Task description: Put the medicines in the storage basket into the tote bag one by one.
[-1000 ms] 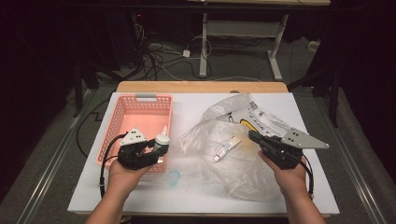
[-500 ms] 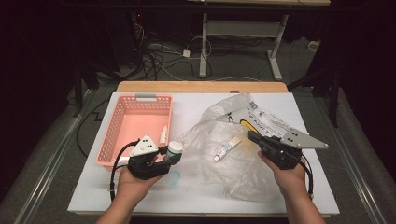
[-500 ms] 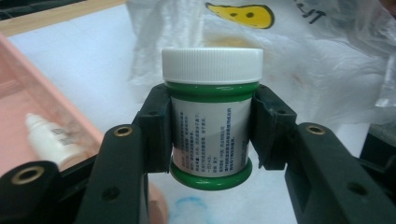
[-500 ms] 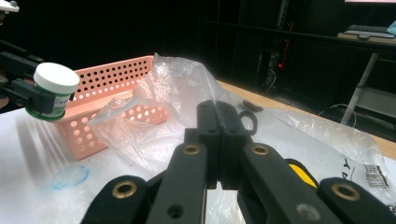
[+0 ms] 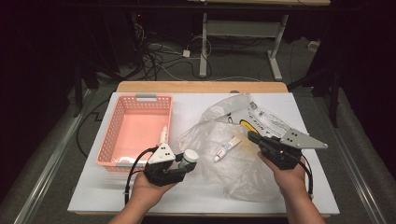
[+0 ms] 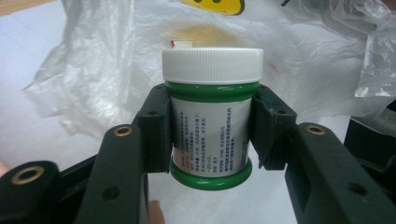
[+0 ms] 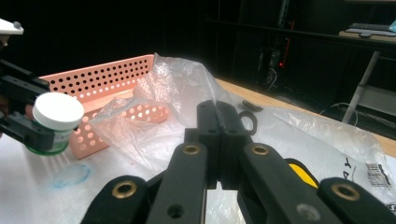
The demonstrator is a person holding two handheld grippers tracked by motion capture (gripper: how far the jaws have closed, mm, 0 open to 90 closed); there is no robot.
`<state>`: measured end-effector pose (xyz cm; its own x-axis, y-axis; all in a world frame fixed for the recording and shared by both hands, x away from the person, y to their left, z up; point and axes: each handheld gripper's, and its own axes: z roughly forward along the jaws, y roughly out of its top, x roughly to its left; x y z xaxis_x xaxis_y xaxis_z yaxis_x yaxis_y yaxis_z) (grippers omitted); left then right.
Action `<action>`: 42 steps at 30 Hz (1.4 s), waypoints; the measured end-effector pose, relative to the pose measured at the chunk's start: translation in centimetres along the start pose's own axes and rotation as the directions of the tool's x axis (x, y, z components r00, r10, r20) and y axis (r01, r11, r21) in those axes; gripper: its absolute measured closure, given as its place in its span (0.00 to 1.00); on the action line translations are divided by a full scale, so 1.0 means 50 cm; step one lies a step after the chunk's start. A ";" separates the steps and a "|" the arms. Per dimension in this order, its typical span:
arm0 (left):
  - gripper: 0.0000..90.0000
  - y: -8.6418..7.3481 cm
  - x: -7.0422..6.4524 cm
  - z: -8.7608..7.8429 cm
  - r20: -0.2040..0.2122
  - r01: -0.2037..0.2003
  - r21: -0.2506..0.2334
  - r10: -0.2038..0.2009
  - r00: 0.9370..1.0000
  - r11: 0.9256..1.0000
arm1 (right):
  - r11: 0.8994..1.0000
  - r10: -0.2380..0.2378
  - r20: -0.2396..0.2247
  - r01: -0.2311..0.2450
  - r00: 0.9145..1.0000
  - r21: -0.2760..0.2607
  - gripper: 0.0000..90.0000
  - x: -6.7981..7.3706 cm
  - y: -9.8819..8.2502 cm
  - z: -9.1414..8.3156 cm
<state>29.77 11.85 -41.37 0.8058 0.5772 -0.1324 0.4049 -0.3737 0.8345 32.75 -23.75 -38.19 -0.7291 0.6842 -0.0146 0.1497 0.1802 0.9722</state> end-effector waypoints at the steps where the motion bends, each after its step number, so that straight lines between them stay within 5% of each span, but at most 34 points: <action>1: 0.60 0.003 -0.001 0.005 0.008 0.001 0.000 -0.001 1.000 1.000 | 1.000 0.000 0.000 0.000 1.000 0.000 1.00 0.000 0.000 0.000; 19: 0.60 0.052 -0.034 0.120 0.042 -0.055 0.032 0.054 0.998 0.998 | 1.000 -0.006 -0.003 0.006 1.000 0.002 1.00 0.003 -0.001 0.003; 42: 0.60 0.076 -0.045 0.256 0.038 -0.059 0.043 0.058 0.998 0.997 | 1.000 -0.003 -0.006 0.003 1.000 0.002 1.00 0.003 -0.001 0.004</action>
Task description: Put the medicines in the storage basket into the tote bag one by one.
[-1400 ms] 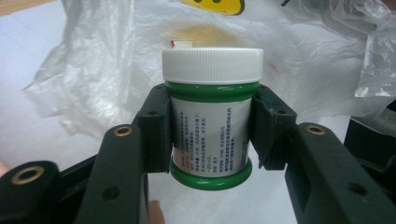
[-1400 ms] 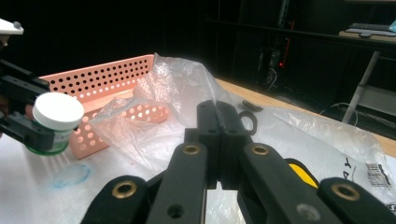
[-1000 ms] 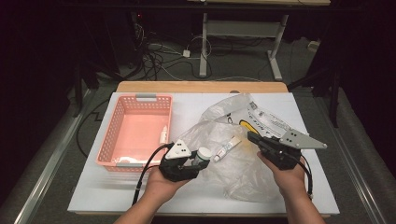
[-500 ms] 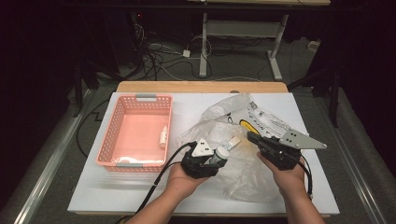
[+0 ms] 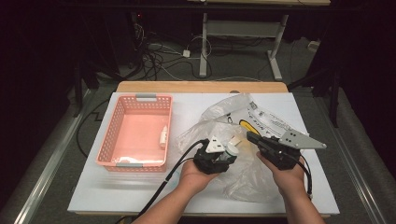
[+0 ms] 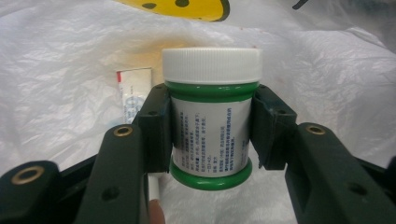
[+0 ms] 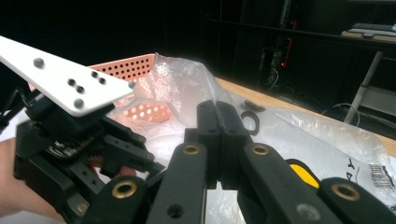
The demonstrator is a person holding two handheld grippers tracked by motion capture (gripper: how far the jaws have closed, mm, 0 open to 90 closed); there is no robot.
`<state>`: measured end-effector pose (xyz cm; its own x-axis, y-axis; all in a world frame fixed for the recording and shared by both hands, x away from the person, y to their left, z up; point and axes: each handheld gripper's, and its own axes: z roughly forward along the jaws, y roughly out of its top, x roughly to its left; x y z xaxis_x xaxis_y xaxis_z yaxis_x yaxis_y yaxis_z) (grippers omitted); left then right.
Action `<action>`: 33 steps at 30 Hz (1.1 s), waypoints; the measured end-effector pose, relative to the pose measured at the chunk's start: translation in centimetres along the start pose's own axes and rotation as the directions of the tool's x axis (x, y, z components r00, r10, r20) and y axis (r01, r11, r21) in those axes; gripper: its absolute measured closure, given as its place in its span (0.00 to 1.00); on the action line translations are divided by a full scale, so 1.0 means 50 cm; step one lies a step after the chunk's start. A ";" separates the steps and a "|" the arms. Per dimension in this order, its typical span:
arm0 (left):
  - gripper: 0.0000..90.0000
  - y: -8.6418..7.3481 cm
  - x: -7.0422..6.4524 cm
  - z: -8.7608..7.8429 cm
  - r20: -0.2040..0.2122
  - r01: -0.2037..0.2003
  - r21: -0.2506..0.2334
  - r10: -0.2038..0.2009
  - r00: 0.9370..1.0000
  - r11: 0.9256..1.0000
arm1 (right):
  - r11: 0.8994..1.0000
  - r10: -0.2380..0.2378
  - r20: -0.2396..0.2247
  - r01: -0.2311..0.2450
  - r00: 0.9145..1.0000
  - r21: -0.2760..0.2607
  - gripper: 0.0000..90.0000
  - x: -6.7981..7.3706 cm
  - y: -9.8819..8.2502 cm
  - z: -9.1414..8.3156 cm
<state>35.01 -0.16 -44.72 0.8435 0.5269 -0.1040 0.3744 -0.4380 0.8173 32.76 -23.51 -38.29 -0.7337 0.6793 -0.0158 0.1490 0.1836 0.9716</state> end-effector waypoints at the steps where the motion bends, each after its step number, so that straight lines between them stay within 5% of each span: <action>1: 0.60 0.001 -0.001 0.005 -0.001 -0.003 0.003 0.003 1.000 1.000 | 1.000 0.000 0.000 0.000 1.000 0.000 1.00 0.000 0.000 0.000; 9: 0.60 0.011 0.002 0.038 -0.046 -0.024 0.027 0.026 0.999 0.999 | 1.000 0.002 0.004 -0.002 1.000 -0.004 1.00 -0.003 0.000 -0.001; 28: 0.60 0.016 0.017 0.094 -0.048 0.023 0.064 -0.020 0.999 0.998 | 1.000 0.011 0.003 -0.011 1.000 -0.004 1.00 -0.008 -0.002 -0.001; 33: 0.59 0.013 0.025 0.101 -0.050 0.009 0.090 -0.005 0.999 0.996 | 1.000 0.012 0.002 -0.012 1.000 -0.004 1.00 -0.008 -0.003 -0.001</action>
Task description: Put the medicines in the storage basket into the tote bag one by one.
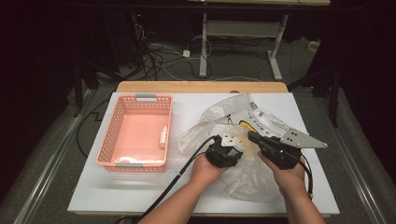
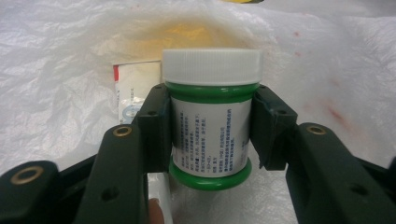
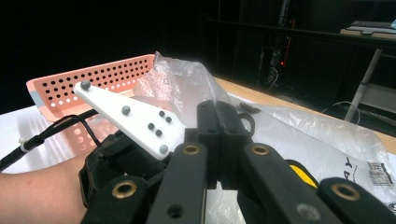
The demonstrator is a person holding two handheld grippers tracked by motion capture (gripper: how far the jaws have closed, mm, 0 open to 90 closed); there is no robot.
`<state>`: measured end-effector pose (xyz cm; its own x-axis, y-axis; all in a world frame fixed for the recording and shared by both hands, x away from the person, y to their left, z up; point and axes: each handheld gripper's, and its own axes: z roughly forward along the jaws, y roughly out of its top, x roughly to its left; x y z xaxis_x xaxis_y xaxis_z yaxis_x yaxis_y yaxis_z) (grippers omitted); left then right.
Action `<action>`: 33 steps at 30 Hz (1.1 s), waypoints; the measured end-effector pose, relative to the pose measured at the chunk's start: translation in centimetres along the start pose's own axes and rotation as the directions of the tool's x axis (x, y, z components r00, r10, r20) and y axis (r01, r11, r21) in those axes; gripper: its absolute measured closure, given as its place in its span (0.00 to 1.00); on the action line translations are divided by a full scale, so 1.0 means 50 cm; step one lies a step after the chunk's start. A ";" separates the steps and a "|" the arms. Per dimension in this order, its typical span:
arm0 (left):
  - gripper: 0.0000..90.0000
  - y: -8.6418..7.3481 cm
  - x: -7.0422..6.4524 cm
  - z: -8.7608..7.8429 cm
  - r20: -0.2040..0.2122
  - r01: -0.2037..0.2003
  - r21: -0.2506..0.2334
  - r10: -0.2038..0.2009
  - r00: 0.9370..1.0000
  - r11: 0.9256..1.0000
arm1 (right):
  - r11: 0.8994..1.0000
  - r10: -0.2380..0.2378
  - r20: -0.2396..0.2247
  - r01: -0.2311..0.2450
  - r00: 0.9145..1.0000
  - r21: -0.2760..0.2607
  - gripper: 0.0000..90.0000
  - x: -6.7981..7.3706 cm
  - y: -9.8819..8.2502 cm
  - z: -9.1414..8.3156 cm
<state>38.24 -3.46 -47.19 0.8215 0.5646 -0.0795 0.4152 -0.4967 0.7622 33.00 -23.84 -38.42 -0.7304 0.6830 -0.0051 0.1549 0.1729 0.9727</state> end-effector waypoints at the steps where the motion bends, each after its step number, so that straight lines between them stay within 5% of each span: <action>1: 0.59 -0.001 -0.003 0.004 -0.002 0.029 -0.025 -0.029 1.000 0.999 | 1.000 -0.001 -0.002 0.001 1.000 0.000 1.00 -0.001 0.000 0.000; 14: 0.40 -0.005 -0.002 -0.038 -0.034 -0.012 -0.039 0.011 0.999 0.999 | 1.000 -0.001 0.000 0.001 1.000 -0.001 1.00 0.000 0.000 0.000; 33: 0.25 -0.064 -0.016 -0.141 0.058 0.023 -0.123 -0.016 0.998 0.992 | 1.000 -0.005 0.003 0.005 1.000 -0.001 1.00 0.002 0.002 -0.003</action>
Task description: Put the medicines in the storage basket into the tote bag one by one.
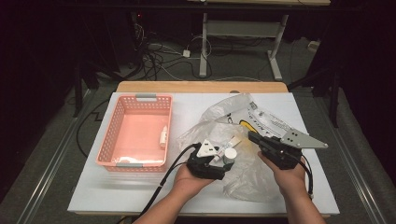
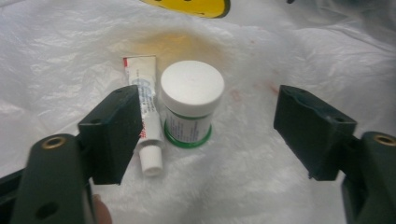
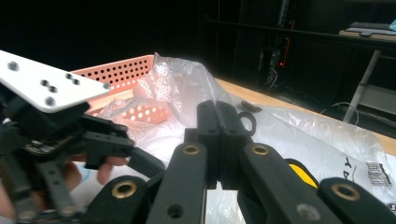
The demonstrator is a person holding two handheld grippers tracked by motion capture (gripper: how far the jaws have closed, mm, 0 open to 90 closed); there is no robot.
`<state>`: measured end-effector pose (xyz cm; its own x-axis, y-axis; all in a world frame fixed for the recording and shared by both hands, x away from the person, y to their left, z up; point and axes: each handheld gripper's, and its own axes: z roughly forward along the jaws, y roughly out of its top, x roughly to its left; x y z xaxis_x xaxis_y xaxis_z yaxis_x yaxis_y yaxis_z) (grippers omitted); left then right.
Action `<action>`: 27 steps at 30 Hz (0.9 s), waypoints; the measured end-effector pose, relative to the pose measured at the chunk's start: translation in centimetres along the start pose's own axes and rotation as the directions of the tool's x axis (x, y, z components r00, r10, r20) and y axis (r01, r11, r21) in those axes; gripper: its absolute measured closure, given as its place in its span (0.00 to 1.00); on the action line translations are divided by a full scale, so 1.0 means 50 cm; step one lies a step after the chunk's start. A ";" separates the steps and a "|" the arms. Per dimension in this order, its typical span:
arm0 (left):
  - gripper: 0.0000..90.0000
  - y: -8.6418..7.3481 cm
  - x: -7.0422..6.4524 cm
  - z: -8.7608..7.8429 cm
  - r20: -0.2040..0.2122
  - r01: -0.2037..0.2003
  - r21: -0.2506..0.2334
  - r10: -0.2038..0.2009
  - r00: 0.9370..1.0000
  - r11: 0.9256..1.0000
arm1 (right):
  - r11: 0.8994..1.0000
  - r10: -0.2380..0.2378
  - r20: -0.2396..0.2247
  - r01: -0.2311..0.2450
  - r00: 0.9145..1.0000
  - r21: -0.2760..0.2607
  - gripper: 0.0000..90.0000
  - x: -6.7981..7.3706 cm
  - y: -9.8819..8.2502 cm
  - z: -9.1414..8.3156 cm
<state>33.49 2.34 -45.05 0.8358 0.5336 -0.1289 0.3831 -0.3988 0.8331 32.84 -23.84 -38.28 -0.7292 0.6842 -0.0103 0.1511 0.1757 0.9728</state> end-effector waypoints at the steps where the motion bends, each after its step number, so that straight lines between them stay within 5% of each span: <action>1: 0.24 -0.001 -0.002 -0.005 0.002 -0.001 0.000 0.001 1.000 1.000 | 1.000 0.002 0.001 -0.002 1.000 -0.002 1.00 0.000 0.000 0.000; 7: 0.11 -0.006 -0.014 -0.043 -0.020 -0.029 0.018 0.030 0.999 0.999 | 1.000 0.004 0.002 -0.004 1.000 0.001 1.00 0.000 0.000 -0.001; 11: 0.00 -0.014 -0.009 -0.071 -0.032 -0.013 0.040 0.014 0.999 0.999 | 1.000 -0.002 0.002 0.002 1.000 0.002 1.00 0.001 0.000 0.000; 27: 0.00 -0.035 0.018 -0.163 -0.055 0.050 -0.005 -0.050 0.997 0.999 | 1.000 0.001 0.002 -0.001 1.000 0.003 1.00 0.000 0.000 -0.001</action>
<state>30.37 9.63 -42.24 0.7929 0.5928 -0.1410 0.4224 -0.3678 0.8284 32.80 -23.90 -38.29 -0.7275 0.6860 -0.0099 0.1537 0.1770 0.9722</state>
